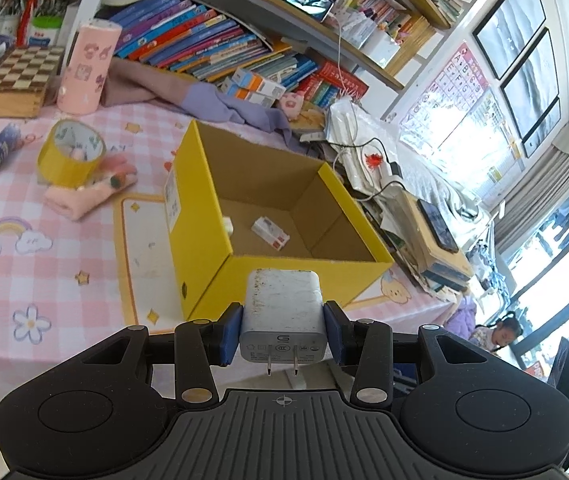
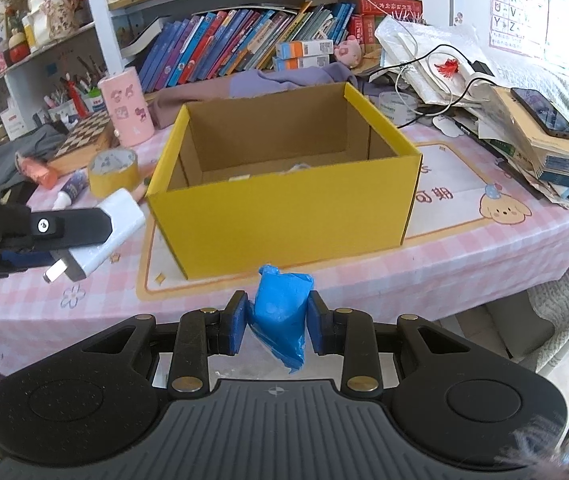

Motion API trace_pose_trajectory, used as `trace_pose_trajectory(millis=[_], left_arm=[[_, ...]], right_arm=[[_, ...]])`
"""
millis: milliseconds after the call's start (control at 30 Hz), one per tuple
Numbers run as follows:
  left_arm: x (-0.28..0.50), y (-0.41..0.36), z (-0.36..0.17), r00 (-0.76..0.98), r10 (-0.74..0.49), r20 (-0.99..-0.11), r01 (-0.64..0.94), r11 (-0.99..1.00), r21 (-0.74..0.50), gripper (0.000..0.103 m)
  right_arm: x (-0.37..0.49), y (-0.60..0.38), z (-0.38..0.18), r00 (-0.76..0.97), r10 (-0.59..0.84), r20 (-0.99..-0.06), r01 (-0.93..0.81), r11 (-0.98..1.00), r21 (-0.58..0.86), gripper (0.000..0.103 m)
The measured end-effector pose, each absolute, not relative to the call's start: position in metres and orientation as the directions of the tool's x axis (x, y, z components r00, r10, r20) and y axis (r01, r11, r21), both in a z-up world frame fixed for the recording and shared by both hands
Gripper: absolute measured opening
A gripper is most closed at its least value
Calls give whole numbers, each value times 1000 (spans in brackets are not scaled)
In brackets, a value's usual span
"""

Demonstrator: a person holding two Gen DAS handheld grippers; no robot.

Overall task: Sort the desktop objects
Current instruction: 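Lift the charger and blue object and carry both toward the yellow box, then lower both tools into the box and open them to drop the items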

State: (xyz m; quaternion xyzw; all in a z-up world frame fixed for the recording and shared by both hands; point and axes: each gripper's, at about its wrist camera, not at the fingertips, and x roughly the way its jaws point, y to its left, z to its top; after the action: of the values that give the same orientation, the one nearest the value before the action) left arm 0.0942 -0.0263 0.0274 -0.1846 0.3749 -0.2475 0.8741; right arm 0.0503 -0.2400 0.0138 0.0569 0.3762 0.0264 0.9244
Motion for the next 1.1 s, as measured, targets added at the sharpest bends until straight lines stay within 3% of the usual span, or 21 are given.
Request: trace_pose_trajectory(millis=[567,1100], left_arm=[[165,-87,34,637,-514,-575,271,847,-457,42],[216,-131,18,684,-337,-647,203,940,-274,42]], right_arm=[[137,-280,39,767,172,-618,-133,985,110,29],[222,-294,22,734,272,-622,-330,944,24,29]])
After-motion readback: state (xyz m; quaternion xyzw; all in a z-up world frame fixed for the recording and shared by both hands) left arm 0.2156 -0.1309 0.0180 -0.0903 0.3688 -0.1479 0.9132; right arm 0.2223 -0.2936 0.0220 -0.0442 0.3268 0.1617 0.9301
